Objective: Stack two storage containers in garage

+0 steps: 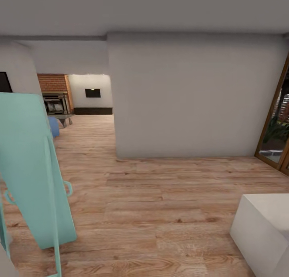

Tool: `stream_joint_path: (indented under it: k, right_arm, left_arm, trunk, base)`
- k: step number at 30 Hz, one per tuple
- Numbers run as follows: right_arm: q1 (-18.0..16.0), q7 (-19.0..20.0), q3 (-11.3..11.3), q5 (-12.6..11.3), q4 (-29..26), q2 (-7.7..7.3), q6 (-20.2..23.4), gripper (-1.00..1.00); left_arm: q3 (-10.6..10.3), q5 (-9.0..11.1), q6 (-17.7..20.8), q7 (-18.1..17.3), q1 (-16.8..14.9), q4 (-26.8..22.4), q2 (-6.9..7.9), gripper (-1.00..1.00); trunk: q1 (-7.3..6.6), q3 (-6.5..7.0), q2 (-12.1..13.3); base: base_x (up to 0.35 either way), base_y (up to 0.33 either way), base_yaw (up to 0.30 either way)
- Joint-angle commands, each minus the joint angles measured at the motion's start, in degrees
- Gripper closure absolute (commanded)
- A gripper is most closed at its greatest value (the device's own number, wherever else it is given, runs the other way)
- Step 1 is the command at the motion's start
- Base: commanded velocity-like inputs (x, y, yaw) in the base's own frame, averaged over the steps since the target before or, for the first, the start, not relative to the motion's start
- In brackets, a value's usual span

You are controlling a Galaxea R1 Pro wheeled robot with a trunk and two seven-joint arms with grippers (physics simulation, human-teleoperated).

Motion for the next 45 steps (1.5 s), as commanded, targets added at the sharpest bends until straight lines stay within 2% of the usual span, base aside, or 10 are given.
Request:
stream_joint_path:
  k: [1, 42, 45]
  right_arm:
    - [-0.08, -0.03, 0.51, -0.59, 0.17, 0.02, -0.33, -1.0]
    - [-0.05, -0.03, 0.51, -0.59, 0.17, 0.02, -0.33, -1.0]
    - [-0.07, -0.09, 0.27, -1.18, 0.17, 0.13, -0.26, -1.0]
  left_arm:
    - [-0.49, 0.46, 0.04, 0.16, -0.03, -0.03, 0.0, -1.0]
    - [-0.49, 0.46, -0.04, 0.16, -0.03, -0.02, -0.12, -1.0]
    - [-0.49, 0.44, -0.04, 0.16, -0.03, 0.01, -0.12, -1.0]
  trunk:
    - [0.04, -0.07, -0.04]
    - [0.04, -0.07, -0.04]
    - [0.04, -0.07, -0.04]
  base:
    - [0.322, 0.0, 0.0]
    - [0.322, 0.0, 0.0]
    - [0.322, 0.0, 0.0]
